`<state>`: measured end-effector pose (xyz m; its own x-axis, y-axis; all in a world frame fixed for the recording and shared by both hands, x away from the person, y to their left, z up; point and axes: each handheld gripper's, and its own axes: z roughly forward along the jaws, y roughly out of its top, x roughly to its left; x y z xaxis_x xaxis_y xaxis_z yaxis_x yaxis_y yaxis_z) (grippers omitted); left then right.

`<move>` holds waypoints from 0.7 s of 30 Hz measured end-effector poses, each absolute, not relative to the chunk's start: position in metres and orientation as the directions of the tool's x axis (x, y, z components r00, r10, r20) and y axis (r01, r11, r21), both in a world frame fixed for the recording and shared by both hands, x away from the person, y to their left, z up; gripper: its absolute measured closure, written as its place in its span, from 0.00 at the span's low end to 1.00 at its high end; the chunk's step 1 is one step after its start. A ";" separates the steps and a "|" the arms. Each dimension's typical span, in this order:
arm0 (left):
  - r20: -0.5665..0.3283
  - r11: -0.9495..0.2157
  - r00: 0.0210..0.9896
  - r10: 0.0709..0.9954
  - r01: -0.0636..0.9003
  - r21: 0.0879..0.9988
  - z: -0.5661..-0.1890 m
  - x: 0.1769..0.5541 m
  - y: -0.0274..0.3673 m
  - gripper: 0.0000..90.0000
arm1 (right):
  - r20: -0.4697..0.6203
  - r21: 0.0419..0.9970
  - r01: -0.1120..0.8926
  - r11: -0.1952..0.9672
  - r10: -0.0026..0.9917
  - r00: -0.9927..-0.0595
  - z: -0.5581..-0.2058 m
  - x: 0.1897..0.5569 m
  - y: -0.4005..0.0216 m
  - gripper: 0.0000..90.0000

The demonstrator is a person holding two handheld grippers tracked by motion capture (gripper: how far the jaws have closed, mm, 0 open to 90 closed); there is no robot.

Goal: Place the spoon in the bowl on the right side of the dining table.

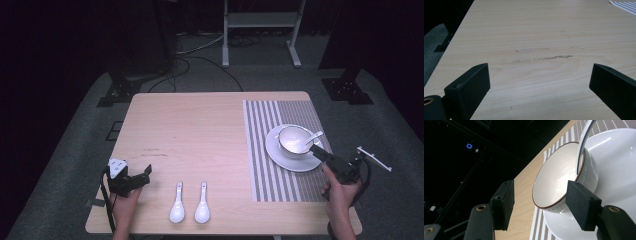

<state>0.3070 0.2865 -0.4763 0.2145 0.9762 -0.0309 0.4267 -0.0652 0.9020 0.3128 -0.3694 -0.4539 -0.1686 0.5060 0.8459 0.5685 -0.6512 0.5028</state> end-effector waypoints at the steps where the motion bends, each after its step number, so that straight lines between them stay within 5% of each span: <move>1: -0.030 -0.066 0.215 0.976 0.427 0.902 -0.476 0.307 0.287 0.02 | 0.846 0.503 0.569 -0.650 0.505 -0.170 -0.454 0.312 -0.369 0.43; 21: -0.031 -0.066 0.215 0.976 0.427 0.902 -0.476 0.307 0.286 0.02 | 0.836 0.525 0.583 -0.620 0.504 -0.217 -0.455 0.296 -0.353 0.42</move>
